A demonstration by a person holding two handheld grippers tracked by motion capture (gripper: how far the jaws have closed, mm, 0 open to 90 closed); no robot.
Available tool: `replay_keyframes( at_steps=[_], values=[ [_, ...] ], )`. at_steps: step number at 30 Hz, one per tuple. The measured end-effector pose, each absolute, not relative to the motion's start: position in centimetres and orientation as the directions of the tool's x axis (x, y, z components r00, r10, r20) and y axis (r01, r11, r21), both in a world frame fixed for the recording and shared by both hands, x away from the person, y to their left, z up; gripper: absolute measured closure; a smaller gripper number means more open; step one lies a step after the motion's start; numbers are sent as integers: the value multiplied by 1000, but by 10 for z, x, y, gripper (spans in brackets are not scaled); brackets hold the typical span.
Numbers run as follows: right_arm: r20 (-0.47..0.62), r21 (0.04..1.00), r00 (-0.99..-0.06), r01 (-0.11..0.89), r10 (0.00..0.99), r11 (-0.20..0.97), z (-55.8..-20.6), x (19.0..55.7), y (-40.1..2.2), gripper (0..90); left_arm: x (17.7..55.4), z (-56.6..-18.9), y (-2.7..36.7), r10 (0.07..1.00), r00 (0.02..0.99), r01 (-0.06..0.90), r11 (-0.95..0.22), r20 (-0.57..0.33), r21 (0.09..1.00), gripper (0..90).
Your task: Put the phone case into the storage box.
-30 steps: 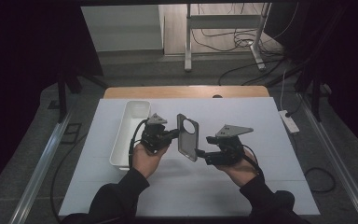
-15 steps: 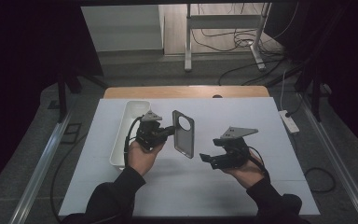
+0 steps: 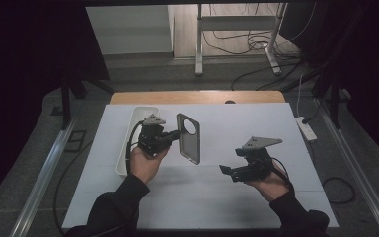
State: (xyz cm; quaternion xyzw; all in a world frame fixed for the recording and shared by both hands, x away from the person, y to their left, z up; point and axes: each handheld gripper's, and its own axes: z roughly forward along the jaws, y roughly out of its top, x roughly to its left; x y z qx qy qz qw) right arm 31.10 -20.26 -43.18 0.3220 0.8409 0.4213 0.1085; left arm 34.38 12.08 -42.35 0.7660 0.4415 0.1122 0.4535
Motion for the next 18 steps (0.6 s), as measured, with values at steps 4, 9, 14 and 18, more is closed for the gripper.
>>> replay_keyframes(
  at_steps=[4,9,14,18],
  values=[
    [83,774,-756,459,649,435,-433,310,-209,124,344,-421,125,783,578,576,-191,-231,794,893],
    [72,765,-745,468,664,442,-435,307,-218,93,344,-418,132,789,567,580,-180,-236,794,893],
    [73,758,-734,480,675,441,-437,303,-227,78,345,-413,141,797,553,582,-163,-242,796,893],
    [62,757,-725,482,686,442,-438,300,-233,56,345,-410,148,803,543,583,-149,-247,799,893]
  ],
)
